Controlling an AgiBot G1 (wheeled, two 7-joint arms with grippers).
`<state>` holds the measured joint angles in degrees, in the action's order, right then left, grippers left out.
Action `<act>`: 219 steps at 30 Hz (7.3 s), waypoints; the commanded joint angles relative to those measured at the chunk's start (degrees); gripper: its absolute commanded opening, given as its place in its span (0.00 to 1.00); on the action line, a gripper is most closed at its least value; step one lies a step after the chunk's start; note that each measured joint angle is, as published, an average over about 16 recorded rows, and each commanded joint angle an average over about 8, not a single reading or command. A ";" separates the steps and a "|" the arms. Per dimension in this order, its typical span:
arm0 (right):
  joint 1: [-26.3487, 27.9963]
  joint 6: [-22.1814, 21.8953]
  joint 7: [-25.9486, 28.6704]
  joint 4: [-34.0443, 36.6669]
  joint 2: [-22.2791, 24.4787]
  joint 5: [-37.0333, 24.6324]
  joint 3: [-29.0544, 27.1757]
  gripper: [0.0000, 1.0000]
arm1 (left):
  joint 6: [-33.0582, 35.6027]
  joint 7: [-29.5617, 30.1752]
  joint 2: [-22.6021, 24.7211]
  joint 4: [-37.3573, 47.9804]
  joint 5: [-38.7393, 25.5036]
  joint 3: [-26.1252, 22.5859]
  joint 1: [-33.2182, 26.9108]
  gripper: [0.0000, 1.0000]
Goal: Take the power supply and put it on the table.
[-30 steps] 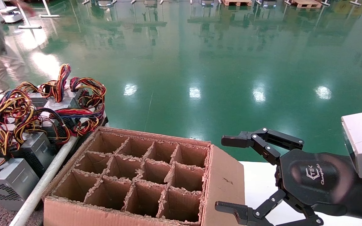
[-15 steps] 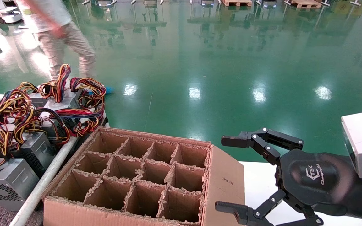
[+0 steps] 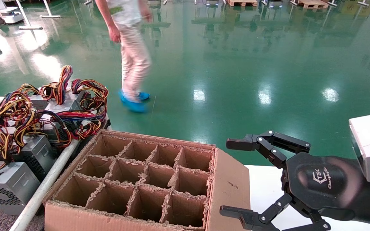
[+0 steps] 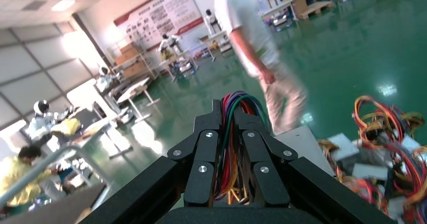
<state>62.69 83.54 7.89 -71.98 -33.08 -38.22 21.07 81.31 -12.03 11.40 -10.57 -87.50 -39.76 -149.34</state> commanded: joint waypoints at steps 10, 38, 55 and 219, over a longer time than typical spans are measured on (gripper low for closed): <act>-0.01 -0.01 0.00 0.01 0.01 0.01 0.00 1.00 | 2.40 2.15 -2.98 -2.25 -0.90 -0.34 -1.27 0.00; -0.01 -0.01 -0.01 0.02 0.01 0.01 0.00 1.00 | 3.76 1.49 -4.09 2.82 -2.78 -2.14 2.38 0.00; 0.00 -0.01 -0.01 0.02 0.01 0.01 0.01 1.00 | 5.20 -8.37 -1.87 16.36 -3.02 -2.52 9.83 0.00; -0.02 -0.05 -0.05 0.07 0.03 0.07 0.05 1.00 | -12.58 10.21 28.53 -23.32 28.33 20.29 55.57 1.00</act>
<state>62.68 83.49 7.84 -71.91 -33.05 -38.15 21.12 68.73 -1.81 39.93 -33.91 -59.17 -19.46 -93.76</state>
